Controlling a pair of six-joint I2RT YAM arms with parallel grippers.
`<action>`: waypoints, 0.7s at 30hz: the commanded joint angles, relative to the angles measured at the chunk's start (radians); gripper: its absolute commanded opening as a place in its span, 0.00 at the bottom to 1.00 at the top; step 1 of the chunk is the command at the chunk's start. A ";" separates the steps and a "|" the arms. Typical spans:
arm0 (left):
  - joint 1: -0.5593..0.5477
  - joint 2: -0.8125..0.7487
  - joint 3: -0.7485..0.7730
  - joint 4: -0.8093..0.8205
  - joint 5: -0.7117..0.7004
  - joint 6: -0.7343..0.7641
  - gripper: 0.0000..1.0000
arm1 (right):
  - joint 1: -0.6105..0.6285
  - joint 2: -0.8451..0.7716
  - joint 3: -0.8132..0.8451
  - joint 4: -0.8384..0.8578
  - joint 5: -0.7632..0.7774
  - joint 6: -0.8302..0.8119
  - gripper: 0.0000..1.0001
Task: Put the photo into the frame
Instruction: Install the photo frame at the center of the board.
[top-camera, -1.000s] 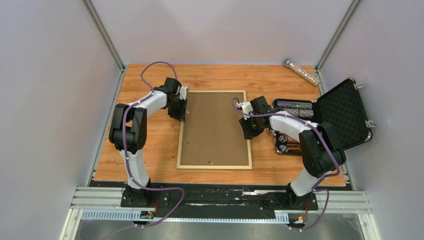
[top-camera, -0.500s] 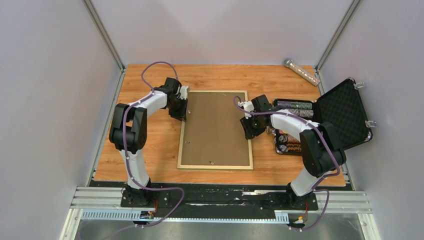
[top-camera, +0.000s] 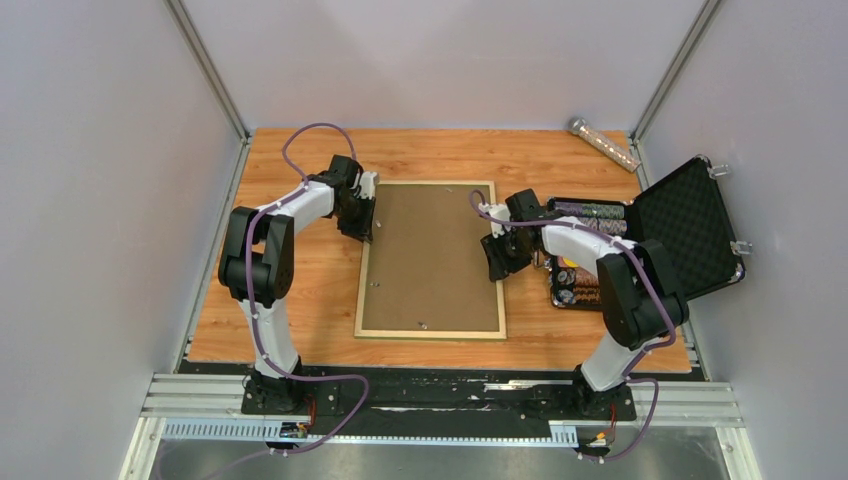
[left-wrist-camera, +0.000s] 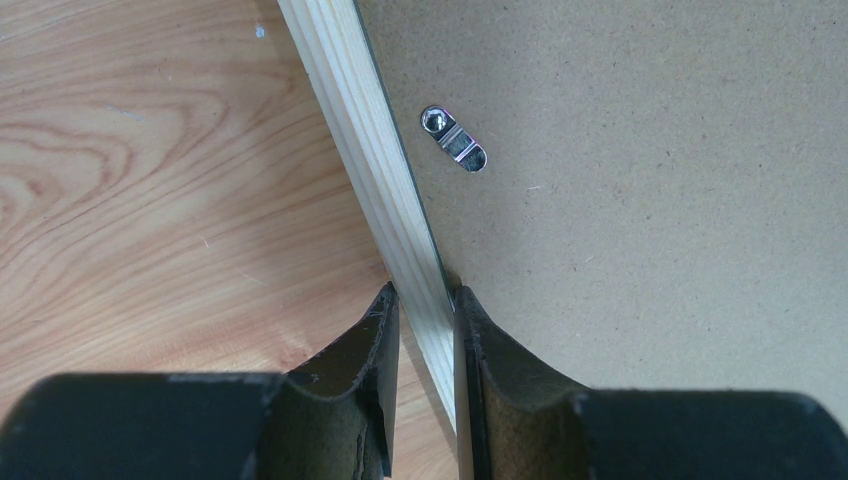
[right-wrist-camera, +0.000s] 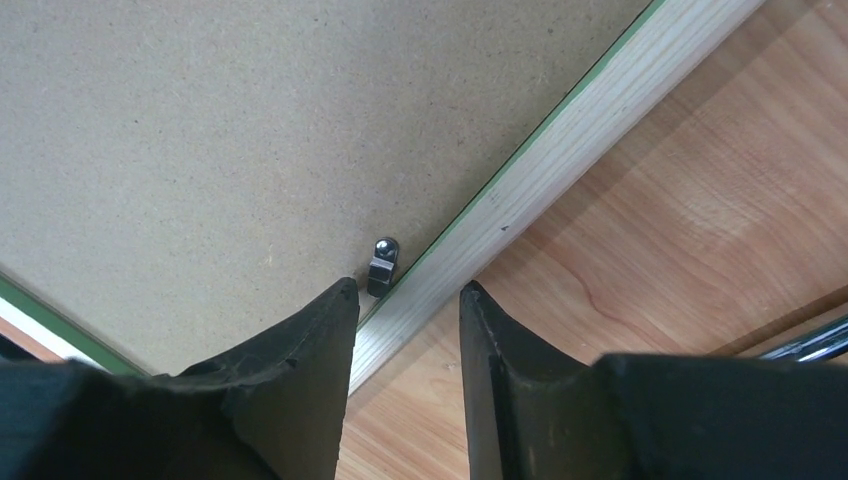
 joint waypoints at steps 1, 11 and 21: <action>-0.009 0.049 -0.017 0.021 0.018 0.017 0.00 | -0.002 0.025 0.034 0.021 -0.014 0.011 0.39; -0.009 0.047 -0.017 0.021 0.019 0.019 0.00 | -0.001 0.049 0.048 0.040 0.031 0.012 0.26; -0.009 0.049 -0.021 0.023 0.020 0.022 0.00 | -0.027 -0.001 0.049 0.083 0.059 0.010 0.24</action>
